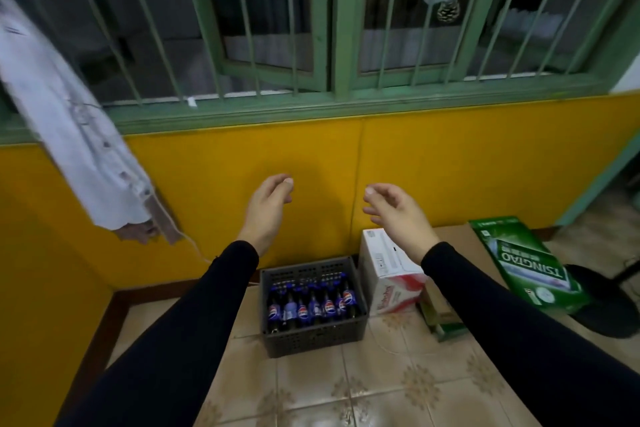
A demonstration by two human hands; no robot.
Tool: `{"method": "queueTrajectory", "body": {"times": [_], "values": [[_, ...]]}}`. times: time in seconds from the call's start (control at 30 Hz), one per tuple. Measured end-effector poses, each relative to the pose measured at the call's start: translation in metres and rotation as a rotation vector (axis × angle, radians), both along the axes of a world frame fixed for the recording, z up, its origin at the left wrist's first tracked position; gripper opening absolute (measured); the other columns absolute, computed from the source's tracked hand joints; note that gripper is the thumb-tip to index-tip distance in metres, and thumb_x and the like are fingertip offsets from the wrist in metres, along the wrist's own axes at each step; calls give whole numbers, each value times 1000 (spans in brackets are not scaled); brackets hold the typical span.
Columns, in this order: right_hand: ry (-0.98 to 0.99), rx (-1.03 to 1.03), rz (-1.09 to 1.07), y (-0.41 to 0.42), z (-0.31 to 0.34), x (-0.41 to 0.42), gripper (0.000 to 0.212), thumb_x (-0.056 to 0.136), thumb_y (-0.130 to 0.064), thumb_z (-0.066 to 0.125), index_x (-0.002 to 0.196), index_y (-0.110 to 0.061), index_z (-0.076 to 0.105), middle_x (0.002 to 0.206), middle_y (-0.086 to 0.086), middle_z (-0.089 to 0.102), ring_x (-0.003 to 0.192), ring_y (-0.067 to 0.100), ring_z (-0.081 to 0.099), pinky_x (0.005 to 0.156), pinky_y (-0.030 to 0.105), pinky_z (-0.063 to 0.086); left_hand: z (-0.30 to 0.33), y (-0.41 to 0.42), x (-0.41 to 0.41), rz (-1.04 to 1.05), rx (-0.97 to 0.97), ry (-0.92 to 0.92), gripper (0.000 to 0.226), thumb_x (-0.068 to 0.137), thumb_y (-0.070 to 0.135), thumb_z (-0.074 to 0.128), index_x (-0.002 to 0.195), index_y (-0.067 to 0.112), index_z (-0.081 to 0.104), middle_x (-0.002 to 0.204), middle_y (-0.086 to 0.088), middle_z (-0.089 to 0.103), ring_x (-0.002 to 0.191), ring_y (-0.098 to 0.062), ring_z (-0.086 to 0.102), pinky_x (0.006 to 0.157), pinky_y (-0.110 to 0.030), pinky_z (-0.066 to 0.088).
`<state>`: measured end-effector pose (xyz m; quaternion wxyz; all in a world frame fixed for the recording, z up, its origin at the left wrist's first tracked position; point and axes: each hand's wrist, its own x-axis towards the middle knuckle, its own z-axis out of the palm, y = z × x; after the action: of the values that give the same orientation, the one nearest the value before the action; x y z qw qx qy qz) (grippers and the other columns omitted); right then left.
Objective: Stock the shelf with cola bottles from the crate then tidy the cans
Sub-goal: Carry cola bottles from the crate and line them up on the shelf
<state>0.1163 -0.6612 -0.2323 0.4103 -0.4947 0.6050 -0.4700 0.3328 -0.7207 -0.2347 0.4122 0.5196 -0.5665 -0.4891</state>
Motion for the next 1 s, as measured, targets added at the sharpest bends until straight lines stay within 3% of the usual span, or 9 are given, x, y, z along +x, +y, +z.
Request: {"method": "queueTrajectory", "body": {"times": [0.13,0.33,0.5,0.63,0.77,0.87,1.0], "values": [[11,92,8,-57,-26,-10,21,96,-45,53,112,-32,52,114,-7,62,105,13,64,100,44,49,-28,-57,-11,-23,93,-27,43,102,46,43,141,28,45,137,5,52,119,-13,54,106,-41,40],[52,244,62,-156,-91,-33,29,96,-45,52,116,-24,56,105,-10,63,107,17,63,100,41,49,-88,-136,-26,26,234,-91,47,100,48,45,143,29,41,142,5,50,123,-15,52,103,-36,40],[164,403,182,-242,-188,-48,47,94,-54,50,126,-20,55,120,-6,60,111,16,60,94,37,49,-176,-192,-33,110,403,-153,54,100,49,45,148,27,35,153,5,38,137,-21,41,111,-42,34],[262,509,221,-273,-269,-52,45,97,-50,48,126,-17,55,117,-2,61,103,14,56,85,27,40,-257,-217,-30,146,505,-239,52,99,49,48,145,25,40,149,3,43,130,-20,46,103,-37,37],[412,637,273,-300,-402,-47,48,97,-52,45,130,-17,50,111,3,59,104,24,57,88,35,44,-387,-247,-23,146,597,-353,47,97,44,53,137,19,50,131,-1,57,112,-27,56,89,-39,42],[524,685,300,-305,-511,-43,49,99,-48,43,131,-12,48,120,11,60,106,28,57,78,32,39,-495,-259,-14,98,663,-454,47,98,44,51,136,17,49,117,-2,59,97,-26,57,87,-46,45],[562,772,310,-306,-645,-37,63,98,-48,46,148,-13,32,151,14,37,132,31,43,105,36,37,-629,-264,2,54,760,-499,64,97,51,49,150,20,33,147,-6,45,124,-31,52,93,-40,42]]}}
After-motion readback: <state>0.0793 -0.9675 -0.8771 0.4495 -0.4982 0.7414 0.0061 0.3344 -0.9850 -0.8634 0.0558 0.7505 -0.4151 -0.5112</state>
